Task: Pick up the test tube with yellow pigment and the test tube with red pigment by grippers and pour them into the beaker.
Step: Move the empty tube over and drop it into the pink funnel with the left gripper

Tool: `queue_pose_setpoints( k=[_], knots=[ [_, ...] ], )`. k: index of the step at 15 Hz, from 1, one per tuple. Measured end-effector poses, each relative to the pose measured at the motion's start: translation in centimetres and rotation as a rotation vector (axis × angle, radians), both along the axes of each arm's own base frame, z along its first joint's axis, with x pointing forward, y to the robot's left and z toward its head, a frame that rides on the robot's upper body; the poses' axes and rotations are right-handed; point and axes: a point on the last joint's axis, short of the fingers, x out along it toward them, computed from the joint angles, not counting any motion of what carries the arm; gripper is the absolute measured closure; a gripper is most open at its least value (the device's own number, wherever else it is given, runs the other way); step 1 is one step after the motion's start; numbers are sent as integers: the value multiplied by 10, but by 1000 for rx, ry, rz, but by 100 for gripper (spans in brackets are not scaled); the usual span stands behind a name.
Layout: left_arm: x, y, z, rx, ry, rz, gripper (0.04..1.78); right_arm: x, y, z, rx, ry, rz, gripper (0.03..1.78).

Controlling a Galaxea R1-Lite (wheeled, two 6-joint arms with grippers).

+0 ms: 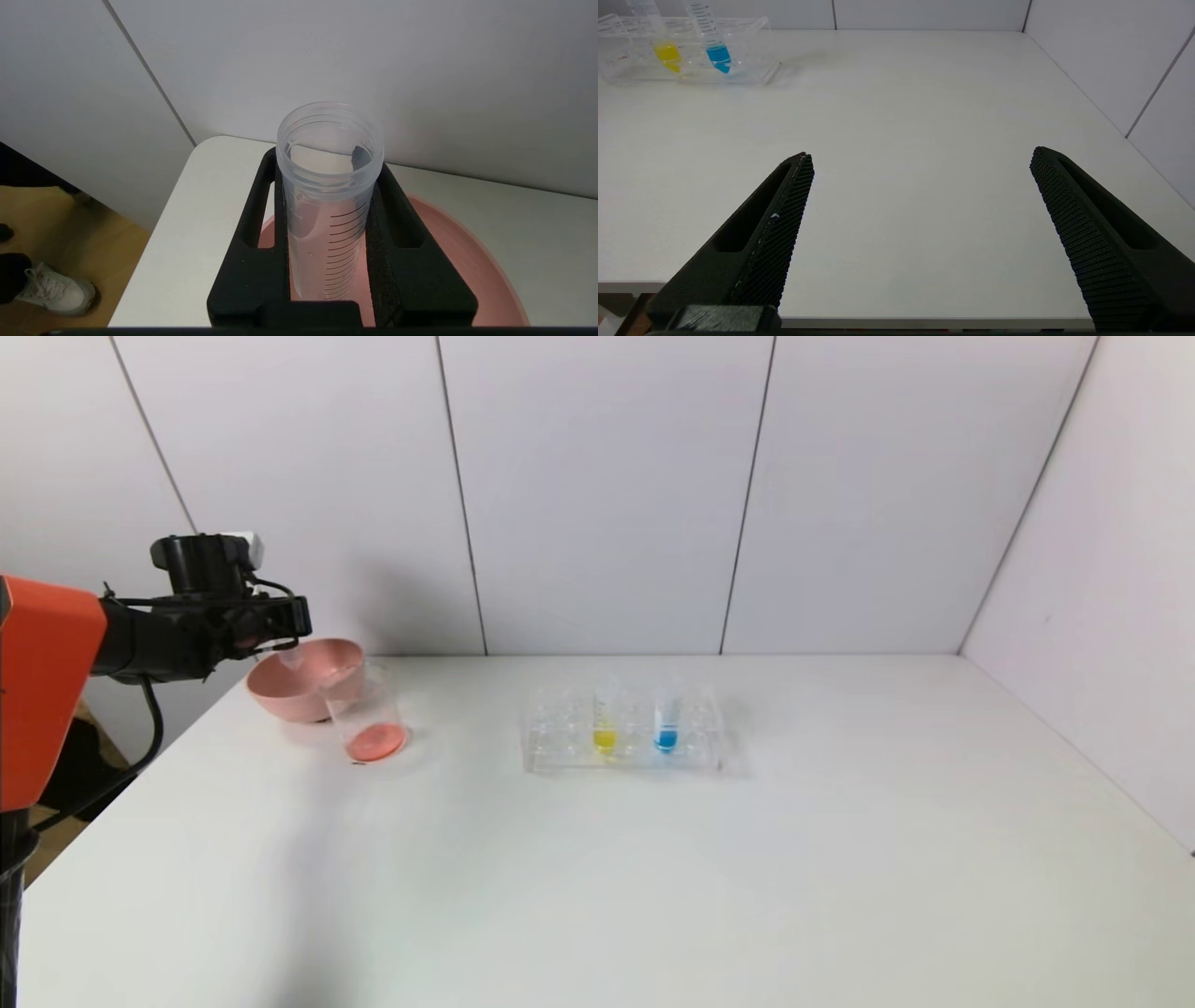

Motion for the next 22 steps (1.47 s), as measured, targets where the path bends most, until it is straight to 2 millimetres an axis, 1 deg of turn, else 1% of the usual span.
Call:
queue_pose_setpoints(
  k=[11,17,22],
  knots=[
    [-1,3,-1,-12,22,-22,135,0,0,0,0,0,0,11],
    [-2,4,-8,-22,43,-41,135,0,0,0,0,0,0,11],
    [-2,3,-6,-22,37,-47,135,0,0,0,0,0,0,11]
  ],
)
